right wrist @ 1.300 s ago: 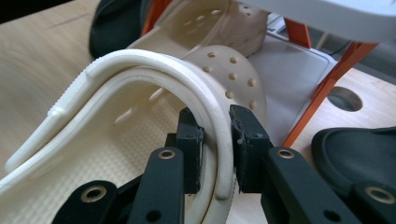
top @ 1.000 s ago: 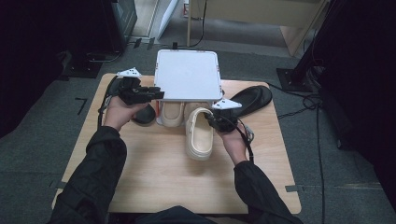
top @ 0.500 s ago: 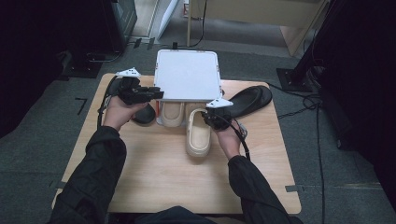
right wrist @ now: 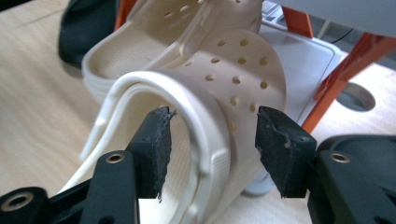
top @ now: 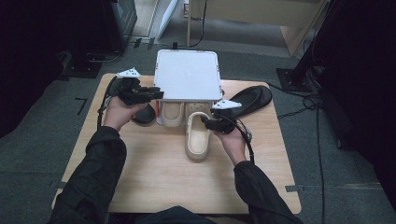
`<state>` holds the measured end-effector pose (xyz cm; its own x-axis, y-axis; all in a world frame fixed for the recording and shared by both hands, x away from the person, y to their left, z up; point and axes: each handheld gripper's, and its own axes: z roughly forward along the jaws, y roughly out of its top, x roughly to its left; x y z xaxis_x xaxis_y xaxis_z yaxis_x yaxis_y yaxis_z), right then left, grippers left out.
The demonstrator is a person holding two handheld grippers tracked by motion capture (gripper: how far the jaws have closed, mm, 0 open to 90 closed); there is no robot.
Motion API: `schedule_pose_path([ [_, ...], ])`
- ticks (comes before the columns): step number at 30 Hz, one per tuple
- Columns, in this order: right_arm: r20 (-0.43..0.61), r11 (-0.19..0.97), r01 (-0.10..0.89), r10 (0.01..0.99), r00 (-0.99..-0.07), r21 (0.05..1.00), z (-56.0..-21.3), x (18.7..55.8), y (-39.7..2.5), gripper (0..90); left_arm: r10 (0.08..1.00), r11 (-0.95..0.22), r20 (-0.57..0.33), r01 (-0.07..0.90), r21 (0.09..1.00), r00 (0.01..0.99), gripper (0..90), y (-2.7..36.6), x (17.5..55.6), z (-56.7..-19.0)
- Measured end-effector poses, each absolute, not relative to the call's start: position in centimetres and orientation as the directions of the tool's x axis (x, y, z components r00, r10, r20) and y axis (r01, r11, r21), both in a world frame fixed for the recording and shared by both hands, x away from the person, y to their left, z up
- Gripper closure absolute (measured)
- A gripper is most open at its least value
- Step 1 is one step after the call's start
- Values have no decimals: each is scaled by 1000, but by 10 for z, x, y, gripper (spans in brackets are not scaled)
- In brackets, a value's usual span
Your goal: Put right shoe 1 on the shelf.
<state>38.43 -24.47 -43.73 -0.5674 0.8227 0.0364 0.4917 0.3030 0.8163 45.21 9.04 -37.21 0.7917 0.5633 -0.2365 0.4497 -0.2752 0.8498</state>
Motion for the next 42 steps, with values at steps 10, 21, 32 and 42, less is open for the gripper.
schedule_pose_path([
  [10, 72, 292, 476, 790, -610, 829, -430, 351, -256, 518, 567, -279, -234, 452, 847, 790, 656, 90, 451, -371],
  [21, 88, 315, 447, 730, -678, 837, -443, 317, -252, 548, 571, -295, -222, 450, 843, 791, 656, 89, 451, -369],
  [32, 116, 353, 470, 688, -717, 809, -457, 289, -244, 672, 572, -311, -211, 448, 838, 793, 653, 88, 452, -368],
  [42, 139, 466, 480, 594, -793, 743, -480, 267, -222, 732, 572, -304, -226, 459, 835, 789, 653, 88, 453, -368],
])
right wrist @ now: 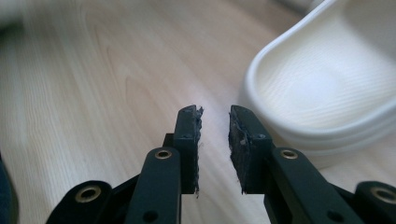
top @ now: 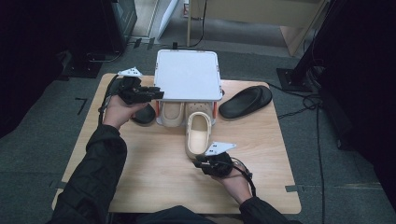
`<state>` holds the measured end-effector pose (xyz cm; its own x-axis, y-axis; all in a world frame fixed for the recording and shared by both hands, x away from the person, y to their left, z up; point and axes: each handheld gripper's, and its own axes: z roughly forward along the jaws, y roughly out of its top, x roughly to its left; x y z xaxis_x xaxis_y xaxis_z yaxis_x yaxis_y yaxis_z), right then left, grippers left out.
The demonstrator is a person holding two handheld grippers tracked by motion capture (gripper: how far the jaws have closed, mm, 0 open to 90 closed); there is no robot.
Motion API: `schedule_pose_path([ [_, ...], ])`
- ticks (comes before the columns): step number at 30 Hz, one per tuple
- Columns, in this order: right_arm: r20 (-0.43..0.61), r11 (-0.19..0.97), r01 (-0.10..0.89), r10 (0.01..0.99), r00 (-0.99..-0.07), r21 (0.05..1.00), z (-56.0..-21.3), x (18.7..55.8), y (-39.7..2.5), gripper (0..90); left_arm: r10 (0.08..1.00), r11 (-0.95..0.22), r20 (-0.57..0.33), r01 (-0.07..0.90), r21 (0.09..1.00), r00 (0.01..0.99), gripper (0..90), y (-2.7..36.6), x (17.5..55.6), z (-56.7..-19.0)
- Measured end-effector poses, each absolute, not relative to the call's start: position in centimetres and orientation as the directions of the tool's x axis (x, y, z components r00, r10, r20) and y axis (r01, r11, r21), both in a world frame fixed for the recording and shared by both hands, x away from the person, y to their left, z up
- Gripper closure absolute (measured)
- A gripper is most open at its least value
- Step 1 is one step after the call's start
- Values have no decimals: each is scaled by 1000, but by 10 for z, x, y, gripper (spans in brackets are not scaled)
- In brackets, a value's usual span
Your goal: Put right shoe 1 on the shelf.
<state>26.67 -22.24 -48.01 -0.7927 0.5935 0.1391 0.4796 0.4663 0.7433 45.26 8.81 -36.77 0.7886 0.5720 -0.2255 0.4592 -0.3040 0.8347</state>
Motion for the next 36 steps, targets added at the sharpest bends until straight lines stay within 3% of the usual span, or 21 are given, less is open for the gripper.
schedule_pose_path([
  [6, 145, 538, 505, 574, -806, 675, -495, 277, -214, 721, 573, -303, -225, 458, 835, 788, 652, 88, 452, -368],
  [36, 90, 429, 489, 675, -732, 760, -483, 325, -214, 721, 569, -297, -232, 460, 837, 789, 648, 88, 452, -369],
])
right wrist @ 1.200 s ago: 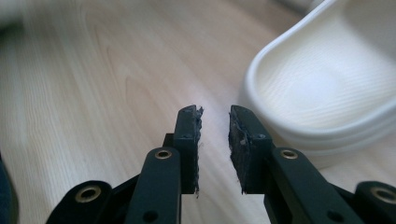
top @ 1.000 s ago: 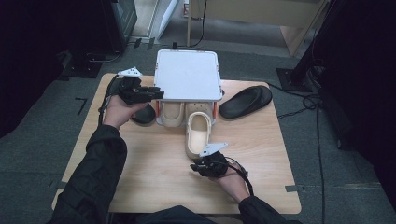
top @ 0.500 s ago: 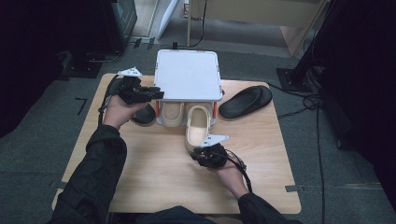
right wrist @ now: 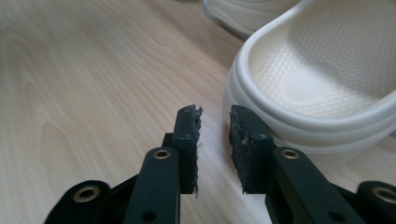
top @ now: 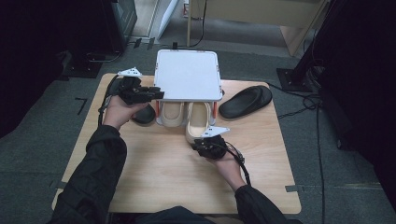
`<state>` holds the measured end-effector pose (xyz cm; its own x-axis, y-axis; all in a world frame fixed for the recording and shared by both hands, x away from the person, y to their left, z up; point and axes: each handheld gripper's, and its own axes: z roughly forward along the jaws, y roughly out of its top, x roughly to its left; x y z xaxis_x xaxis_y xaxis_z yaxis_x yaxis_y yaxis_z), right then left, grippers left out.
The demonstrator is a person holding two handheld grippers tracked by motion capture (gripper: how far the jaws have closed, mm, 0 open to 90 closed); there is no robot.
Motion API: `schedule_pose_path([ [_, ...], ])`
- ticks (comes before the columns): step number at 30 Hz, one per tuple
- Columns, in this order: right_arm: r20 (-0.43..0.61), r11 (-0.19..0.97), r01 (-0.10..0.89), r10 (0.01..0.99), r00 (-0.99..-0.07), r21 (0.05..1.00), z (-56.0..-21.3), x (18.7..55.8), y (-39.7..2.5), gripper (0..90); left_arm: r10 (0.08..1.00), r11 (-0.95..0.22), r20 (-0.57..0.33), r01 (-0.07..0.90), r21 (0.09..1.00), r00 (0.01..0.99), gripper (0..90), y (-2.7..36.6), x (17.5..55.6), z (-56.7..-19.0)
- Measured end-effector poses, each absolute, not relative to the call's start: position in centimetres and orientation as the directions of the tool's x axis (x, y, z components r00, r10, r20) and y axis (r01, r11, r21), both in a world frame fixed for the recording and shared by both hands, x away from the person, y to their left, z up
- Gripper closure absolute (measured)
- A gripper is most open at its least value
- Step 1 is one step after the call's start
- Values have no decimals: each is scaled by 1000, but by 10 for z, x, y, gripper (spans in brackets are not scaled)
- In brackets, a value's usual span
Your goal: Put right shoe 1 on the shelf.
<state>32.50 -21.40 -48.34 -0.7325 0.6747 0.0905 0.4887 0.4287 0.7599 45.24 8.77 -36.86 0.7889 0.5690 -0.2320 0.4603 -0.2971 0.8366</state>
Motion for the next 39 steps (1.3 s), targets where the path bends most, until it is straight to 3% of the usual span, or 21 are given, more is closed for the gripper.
schedule_pose_path([
  [29, 123, 348, 502, 713, -690, 792, -484, 376, -220, 705, 573, -282, -239, 463, 840, 784, 648, 88, 448, -370],
  [39, 163, 315, 515, 709, -686, 797, -487, 386, -223, 656, 575, -273, -252, 473, 838, 779, 629, 88, 447, -369],
])
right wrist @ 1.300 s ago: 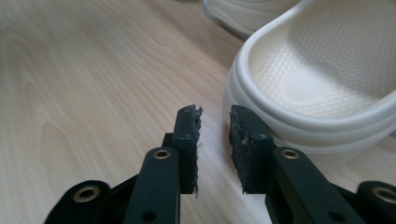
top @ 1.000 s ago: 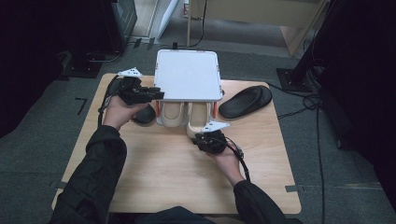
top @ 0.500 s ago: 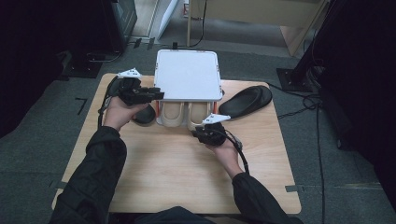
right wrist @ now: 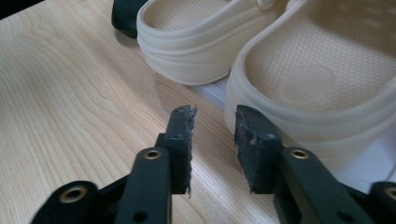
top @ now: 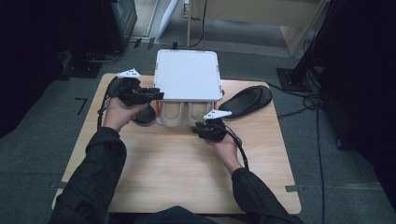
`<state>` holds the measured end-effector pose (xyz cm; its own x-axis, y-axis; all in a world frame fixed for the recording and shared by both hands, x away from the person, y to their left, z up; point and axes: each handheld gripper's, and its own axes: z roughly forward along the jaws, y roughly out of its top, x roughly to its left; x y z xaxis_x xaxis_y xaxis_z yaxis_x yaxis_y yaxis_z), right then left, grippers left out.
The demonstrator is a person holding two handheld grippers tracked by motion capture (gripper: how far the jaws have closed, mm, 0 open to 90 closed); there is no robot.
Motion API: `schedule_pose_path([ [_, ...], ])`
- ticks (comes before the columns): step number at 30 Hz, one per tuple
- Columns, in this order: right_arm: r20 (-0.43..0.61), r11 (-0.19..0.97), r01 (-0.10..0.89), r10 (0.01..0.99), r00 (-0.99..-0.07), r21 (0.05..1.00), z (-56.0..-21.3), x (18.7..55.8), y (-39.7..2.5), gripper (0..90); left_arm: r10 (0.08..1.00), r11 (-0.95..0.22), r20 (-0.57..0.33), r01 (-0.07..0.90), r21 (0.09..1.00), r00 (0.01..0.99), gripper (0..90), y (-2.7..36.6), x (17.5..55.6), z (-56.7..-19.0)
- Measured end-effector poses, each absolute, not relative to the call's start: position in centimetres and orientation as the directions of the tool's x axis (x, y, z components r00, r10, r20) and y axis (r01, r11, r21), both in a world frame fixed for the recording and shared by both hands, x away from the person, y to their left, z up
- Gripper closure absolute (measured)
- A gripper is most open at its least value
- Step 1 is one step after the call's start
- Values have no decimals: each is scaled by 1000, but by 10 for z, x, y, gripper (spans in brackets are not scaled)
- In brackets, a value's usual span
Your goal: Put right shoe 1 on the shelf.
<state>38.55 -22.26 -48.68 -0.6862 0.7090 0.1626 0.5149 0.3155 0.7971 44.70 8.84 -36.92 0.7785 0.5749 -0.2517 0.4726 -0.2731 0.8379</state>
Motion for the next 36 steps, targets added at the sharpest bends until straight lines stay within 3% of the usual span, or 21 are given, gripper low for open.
schedule_pose_path([
  [6, 182, 293, 521, 710, -680, 802, -478, 378, -227, 644, 589, -298, -232, 475, 828, 774, 520, 86, 441, -363],
  [11, 217, 274, 535, 698, -682, 799, -468, 366, -240, 559, 589, -258, -289, 514, 818, 755, 491, 92, 439, -358],
  [16, 216, 286, 530, 686, -695, 798, -466, 354, -252, 516, 608, -254, -274, 510, 822, 745, 465, 102, 432, -350],
  [22, 171, 327, 496, 671, -722, 804, -468, 343, -266, 510, 648, -253, -248, 511, 822, 720, 450, 118, 425, -351],
  [36, 175, 340, 476, 635, -752, 811, -465, 333, -277, 510, 715, -214, -230, 521, 826, 660, 412, 157, 416, -372],
])
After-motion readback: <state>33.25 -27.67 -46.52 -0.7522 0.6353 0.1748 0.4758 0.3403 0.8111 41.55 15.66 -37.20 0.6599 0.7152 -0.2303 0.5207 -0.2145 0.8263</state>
